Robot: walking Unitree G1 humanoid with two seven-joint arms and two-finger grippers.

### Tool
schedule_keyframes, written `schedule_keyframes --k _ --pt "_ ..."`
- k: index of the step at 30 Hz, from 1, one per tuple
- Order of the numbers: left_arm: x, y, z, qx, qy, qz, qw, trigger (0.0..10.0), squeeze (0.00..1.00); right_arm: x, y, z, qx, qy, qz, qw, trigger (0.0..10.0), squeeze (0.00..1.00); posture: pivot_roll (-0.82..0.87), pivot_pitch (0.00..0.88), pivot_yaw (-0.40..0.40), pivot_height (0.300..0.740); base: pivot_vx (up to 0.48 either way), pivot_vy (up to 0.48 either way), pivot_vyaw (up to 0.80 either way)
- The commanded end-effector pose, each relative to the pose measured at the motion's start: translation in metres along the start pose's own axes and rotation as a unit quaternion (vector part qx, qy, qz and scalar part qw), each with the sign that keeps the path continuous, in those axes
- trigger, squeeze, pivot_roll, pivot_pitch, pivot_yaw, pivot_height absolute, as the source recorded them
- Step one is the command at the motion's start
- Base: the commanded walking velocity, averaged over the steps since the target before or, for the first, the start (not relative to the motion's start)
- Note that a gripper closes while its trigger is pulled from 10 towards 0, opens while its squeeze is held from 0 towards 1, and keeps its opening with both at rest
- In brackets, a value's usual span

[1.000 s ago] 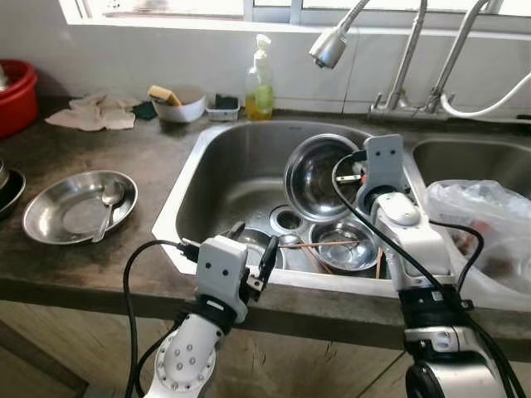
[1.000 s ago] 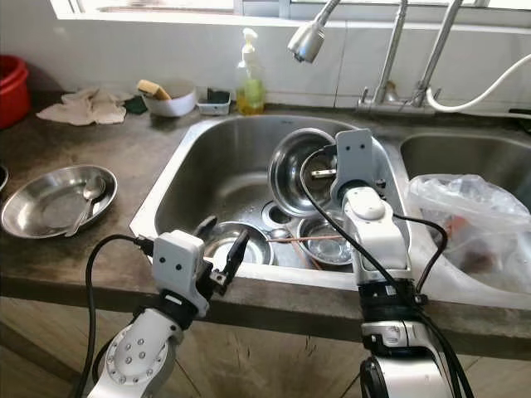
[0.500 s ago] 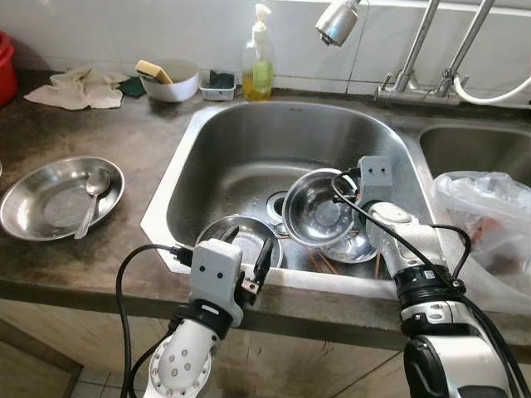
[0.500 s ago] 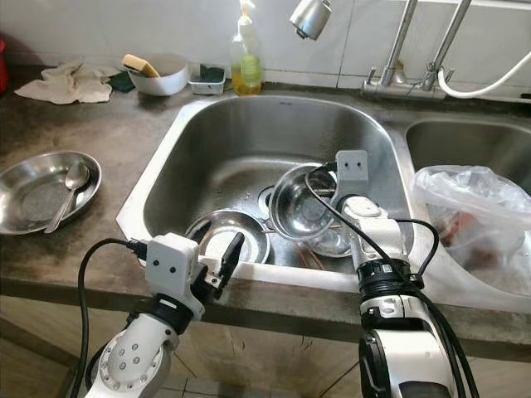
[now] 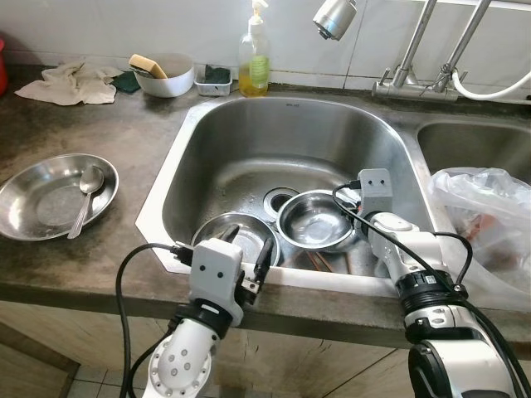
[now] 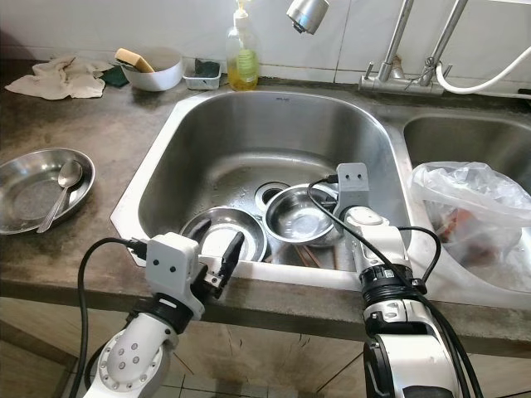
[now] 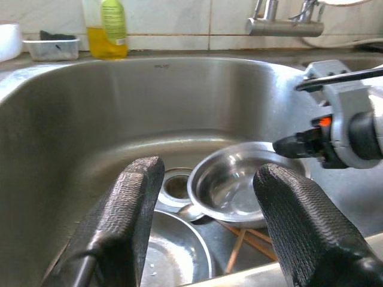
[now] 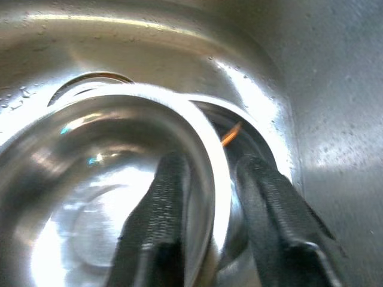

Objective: Kitchen organization

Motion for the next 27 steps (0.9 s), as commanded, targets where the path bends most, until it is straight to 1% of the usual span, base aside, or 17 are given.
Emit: schedule_keyframes --k 1,3,4,5,6,8,10,13,14,15,16,17,19,21,24,25,27 --pt "0.003 -0.002 0.0 0.003 0.007 0.007 1.0 10.0 0.0 0.002 0.003 -0.001 -0.006 0.014 0.013 1.0 10.0 1.0 0.19 0.153 -0.083 0.74 0.0 0.0 0.0" --pt "0.003 -0.002 0.002 0.003 0.008 0.008 1.0 10.0 0.0 0.007 0.003 -0.002 -0.009 0.03 0.018 0.999 10.0 1.0 0.2 0.142 -0.079 0.74 0.0 0.0 0.0" --pt "0.004 -0.003 0.004 0.002 0.012 0.01 1.0 10.0 0.0 0.015 0.003 -0.004 -0.011 0.055 0.014 0.998 10.0 1.0 0.19 0.135 -0.078 0.74 0.0 0.0 0.0" --pt "0.004 -0.003 0.005 0.002 0.014 0.01 1.0 10.0 0.0 0.018 0.003 -0.005 -0.012 0.066 0.015 0.998 10.0 0.87 0.2 0.131 -0.077 0.74 0.0 0.0 0.0" --pt "0.004 -0.003 0.007 0.001 0.015 0.011 1.0 10.0 0.0 0.027 0.002 -0.008 -0.015 0.094 0.012 0.995 10.0 0.0 0.19 0.121 -0.071 0.74 0.0 0.0 0.0" --pt "0.003 -0.005 0.008 0.001 0.016 0.012 1.0 10.0 0.0 0.033 0.001 -0.01 -0.014 0.112 0.007 0.994 10.0 0.0 0.19 0.11 -0.071 0.74 0.0 0.0 0.0" --pt "0.003 -0.006 0.009 0.002 0.019 0.015 1.0 10.0 0.0 0.042 -0.001 -0.018 -0.012 0.147 0.006 0.989 10.0 0.0 0.2 0.103 -0.069 0.74 0.0 0.0 0.0" --pt "0.003 -0.008 0.01 0.003 0.021 0.018 1.0 10.0 0.0 0.051 -0.005 -0.027 -0.003 0.185 0.004 0.983 10.0 0.0 0.2 0.097 -0.066 0.74 0.0 0.0 0.0" --pt "0.003 -0.009 0.011 0.004 0.022 0.019 1.0 10.0 0.0 0.055 -0.009 -0.034 0.006 0.208 -0.004 0.978 10.0 0.0 0.2 0.089 -0.06 0.74 0.0 0.0 0.0" --pt "0.003 -0.011 0.013 0.004 0.022 0.022 1.0 10.0 0.0 0.06 -0.013 -0.046 0.015 0.245 -0.007 0.969 10.0 0.0 0.2 0.084 -0.054 0.74 0.0 0.0 0.0" --pt "0.002 -0.011 0.014 0.004 0.022 0.022 0.999 10.0 0.0 0.062 -0.014 -0.052 0.016 0.258 -0.004 0.966 10.0 0.0 0.2 0.084 -0.054 0.74 0.0 0.0 0.0" --pt "0.002 -0.011 0.014 0.003 0.022 0.023 0.999 10.0 0.0 0.063 -0.014 -0.055 0.011 0.268 -0.008 0.963 10.0 0.0 0.19 0.08 -0.049 0.74 0.0 0.0 0.0" --pt "0.001 -0.011 0.014 0.003 0.022 0.023 0.999 10.0 0.0 0.063 -0.018 -0.061 0.019 0.28 -0.034 0.959 10.0 0.0 0.19 0.078 -0.046 0.74 0.0 0.0 0.0" --pt "0.0 -0.012 0.015 0.003 0.022 0.02 1.0 10.0 0.0 0.062 -0.022 -0.07 0.033 0.294 -0.023 0.955 10.0 0.0 0.18 0.071 -0.039 0.74 0.0 0.0 0.0" --pt "0.0 -0.011 0.017 0.0 0.023 0.02 1.0 10.0 0.0 0.06 -0.027 -0.082 0.051 0.315 -0.022 0.947 10.0 0.0 0.18 0.071 -0.038 0.74 0.0 0.0 0.0" --pt "0.0 -0.011 0.018 -0.002 0.026 0.021 0.999 10.0 0.0 0.056 -0.028 -0.09 0.065 0.33 -0.019 0.941 10.0 0.0 0.18 0.068 -0.032 0.74 0.0 0.0 0.0" --pt "0.0 -0.011 0.018 -0.002 0.026 0.021 0.999 10.0 0.0 0.054 -0.027 -0.092 0.064 0.333 -0.019 0.941 10.0 0.0 0.17 0.066 -0.03 0.74 0.0 0.0 0.0"
Point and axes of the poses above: a point about 5 cm out from each wrist's last joint towards the gripper, its own z axis pointing out of the wrist towards the gripper, its own x axis along the axis of the wrist's last joint, y = z × x, the point moved 1 cm from there along z, pointing out of the wrist towards the gripper, and after that the axes turned 11 degrees about z, right-handed, at the moved point
